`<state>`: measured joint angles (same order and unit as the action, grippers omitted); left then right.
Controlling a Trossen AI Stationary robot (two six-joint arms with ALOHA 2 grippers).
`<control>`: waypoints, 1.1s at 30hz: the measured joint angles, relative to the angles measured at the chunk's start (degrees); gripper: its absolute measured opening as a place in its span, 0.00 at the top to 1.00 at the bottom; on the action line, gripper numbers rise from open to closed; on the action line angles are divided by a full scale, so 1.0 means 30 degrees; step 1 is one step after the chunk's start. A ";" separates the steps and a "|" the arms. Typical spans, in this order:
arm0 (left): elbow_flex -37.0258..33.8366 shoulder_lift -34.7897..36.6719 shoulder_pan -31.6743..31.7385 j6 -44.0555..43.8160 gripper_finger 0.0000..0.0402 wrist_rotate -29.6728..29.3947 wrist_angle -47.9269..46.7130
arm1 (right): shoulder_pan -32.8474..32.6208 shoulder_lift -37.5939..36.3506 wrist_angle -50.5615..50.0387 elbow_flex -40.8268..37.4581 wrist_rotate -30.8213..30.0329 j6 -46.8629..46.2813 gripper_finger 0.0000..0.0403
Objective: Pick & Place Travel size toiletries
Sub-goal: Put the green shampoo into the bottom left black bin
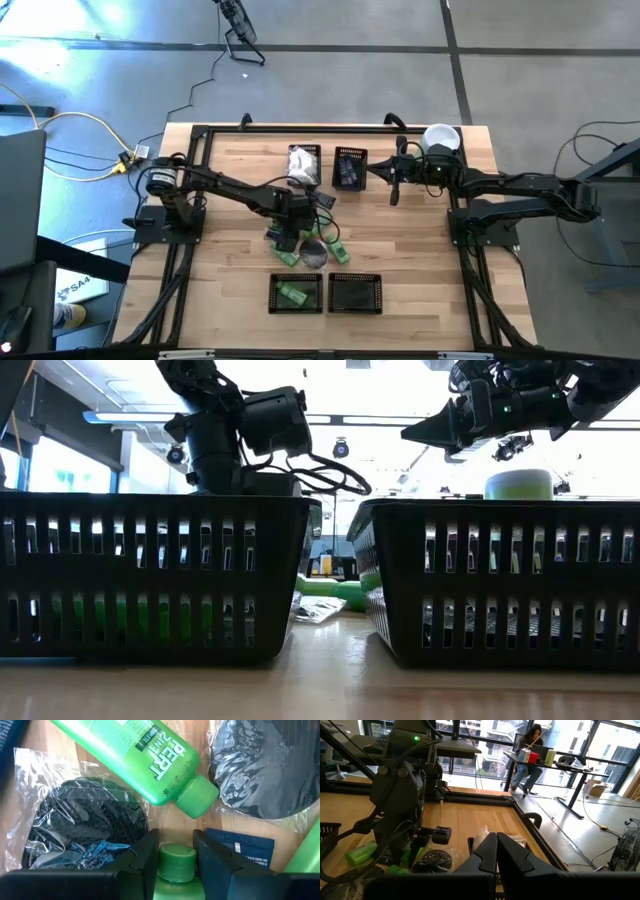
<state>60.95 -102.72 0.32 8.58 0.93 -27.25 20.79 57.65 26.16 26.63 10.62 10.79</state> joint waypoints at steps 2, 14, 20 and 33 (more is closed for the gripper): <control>0.0256 -0.0063 0.0015 0.0000 0.72 -0.0119 -0.0059 | 0.0004 0.0000 -0.0011 0.0000 -0.0002 0.0000 0.99; 0.2471 -0.0029 0.0029 0.0552 0.73 -0.0107 -0.1530 | -0.0001 0.0000 -0.0113 0.0000 -0.0002 0.0012 0.99; 0.3933 -0.0021 0.0029 0.0546 0.78 -0.0083 -0.3348 | -0.0004 0.0000 -0.0133 0.0000 -0.0002 0.0304 0.99; 0.4182 0.0070 0.0029 -0.0109 0.75 -0.0650 -0.3358 | 0.0003 0.0000 -0.0507 -0.0001 -0.0002 0.0495 0.99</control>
<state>73.49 -102.51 0.40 8.25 -1.02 -37.32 20.79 57.65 24.64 26.63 10.61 12.27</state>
